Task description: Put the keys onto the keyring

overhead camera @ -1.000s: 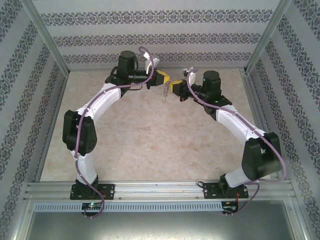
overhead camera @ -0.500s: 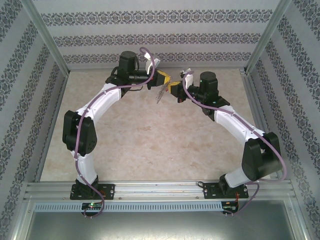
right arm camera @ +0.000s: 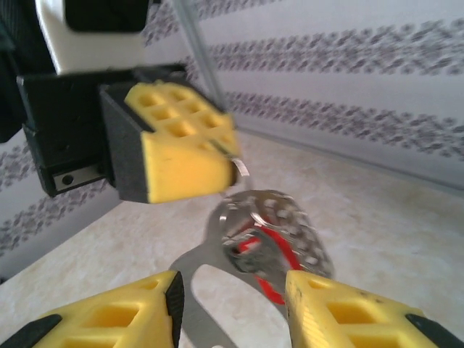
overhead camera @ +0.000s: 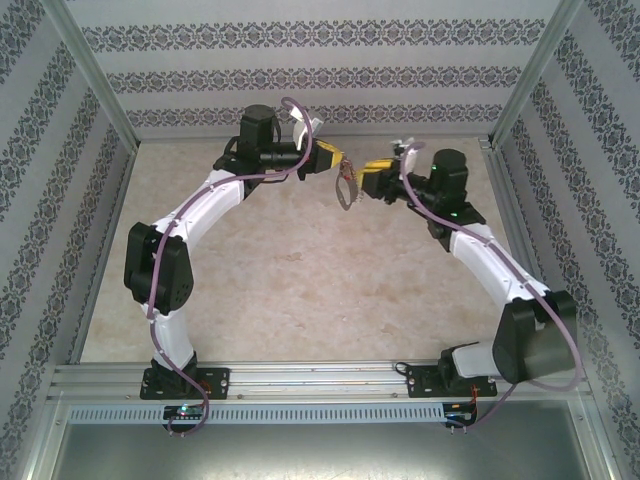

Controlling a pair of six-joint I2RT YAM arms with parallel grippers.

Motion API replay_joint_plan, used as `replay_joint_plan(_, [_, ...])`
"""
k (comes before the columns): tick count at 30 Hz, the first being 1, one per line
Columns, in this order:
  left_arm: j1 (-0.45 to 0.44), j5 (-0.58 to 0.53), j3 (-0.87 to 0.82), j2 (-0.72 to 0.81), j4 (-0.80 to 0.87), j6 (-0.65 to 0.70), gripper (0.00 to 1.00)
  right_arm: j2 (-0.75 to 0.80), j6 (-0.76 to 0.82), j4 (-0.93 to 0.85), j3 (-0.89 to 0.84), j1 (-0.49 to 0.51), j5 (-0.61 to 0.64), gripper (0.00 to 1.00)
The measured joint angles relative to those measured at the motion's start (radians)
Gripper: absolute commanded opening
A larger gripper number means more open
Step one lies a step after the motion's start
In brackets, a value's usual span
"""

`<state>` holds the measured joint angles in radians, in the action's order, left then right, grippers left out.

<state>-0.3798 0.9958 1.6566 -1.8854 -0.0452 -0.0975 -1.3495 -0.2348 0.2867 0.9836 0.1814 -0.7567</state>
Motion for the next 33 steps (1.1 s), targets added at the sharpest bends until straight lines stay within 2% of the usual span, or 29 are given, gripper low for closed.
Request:
replay_joint_plan(7, [0.000,0.001,-0.037,0.000,-0.076,-0.032,0.00,0.037,-0.098,0.066,-0.013,-0.029,0.022,0.42])
replay_joint_plan(16, [0.000,0.005,-0.061,0.000,-0.181,-0.092,0.00,-0.050,-0.240,0.172,-0.006,-0.028,0.049,0.42])
replay_joint_plan(22, [0.000,0.021,-0.094,0.002,-0.273,-0.151,0.00,-0.131,-0.304,0.232,0.058,-0.011,-0.012,0.43])
replay_joint_plan(33, [0.000,0.025,-0.105,0.002,-0.343,-0.207,0.00,-0.192,-0.348,0.286,0.120,0.026,-0.089,0.42])
